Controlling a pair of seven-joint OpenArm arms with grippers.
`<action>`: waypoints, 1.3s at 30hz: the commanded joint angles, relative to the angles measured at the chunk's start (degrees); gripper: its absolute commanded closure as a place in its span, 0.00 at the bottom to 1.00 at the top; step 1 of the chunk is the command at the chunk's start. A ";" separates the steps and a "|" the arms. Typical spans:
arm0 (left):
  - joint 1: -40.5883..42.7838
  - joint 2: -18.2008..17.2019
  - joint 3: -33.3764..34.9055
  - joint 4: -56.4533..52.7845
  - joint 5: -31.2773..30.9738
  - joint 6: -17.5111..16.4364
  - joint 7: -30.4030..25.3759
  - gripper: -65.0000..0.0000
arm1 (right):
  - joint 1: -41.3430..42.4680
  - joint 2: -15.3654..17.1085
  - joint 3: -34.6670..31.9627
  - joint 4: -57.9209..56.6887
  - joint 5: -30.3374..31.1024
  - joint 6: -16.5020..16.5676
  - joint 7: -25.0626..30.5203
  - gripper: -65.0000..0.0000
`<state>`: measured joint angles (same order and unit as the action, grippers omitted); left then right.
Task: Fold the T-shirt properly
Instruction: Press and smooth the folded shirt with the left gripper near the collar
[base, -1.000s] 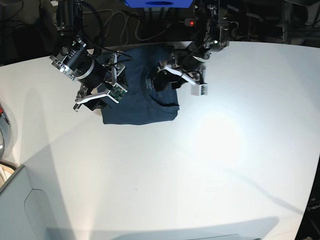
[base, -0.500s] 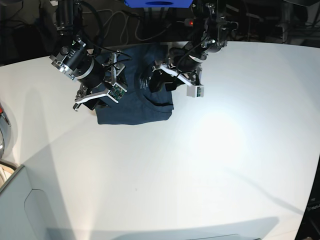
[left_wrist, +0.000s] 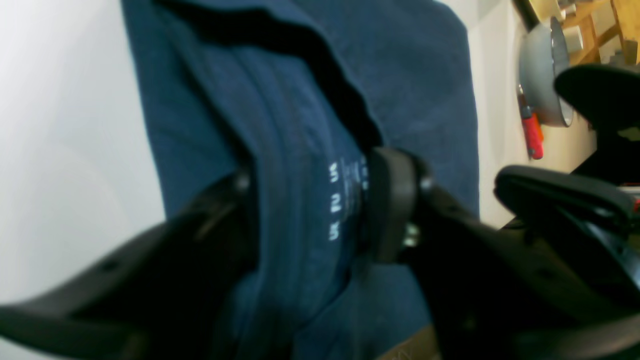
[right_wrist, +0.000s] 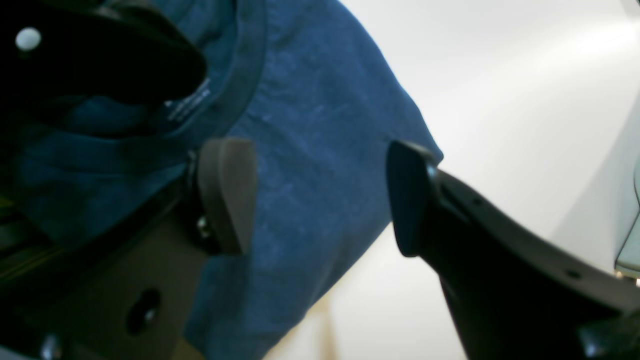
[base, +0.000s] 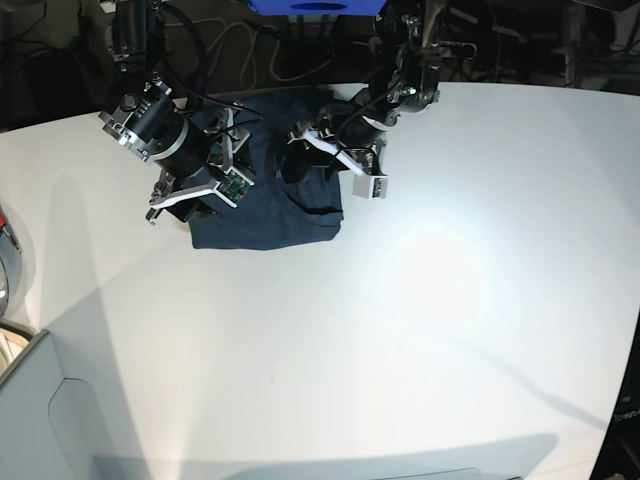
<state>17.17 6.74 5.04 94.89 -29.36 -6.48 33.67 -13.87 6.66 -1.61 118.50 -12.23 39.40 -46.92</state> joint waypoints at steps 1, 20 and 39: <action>0.02 0.42 0.02 1.42 -0.92 -0.77 -0.75 0.66 | 0.29 0.25 0.16 0.76 0.40 0.60 0.98 0.40; 0.63 -6.96 -0.07 2.82 -17.10 -0.16 -1.28 1.00 | 0.11 0.25 0.16 0.76 0.40 0.60 0.98 0.40; 1.78 -13.29 -0.07 1.94 -14.99 -0.07 -0.75 1.00 | 0.37 -0.11 -0.11 0.76 0.40 0.60 0.98 0.40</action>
<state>19.05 -6.63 5.04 96.07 -43.66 -6.22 33.47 -13.87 6.59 -1.74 118.48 -12.23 39.40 -46.92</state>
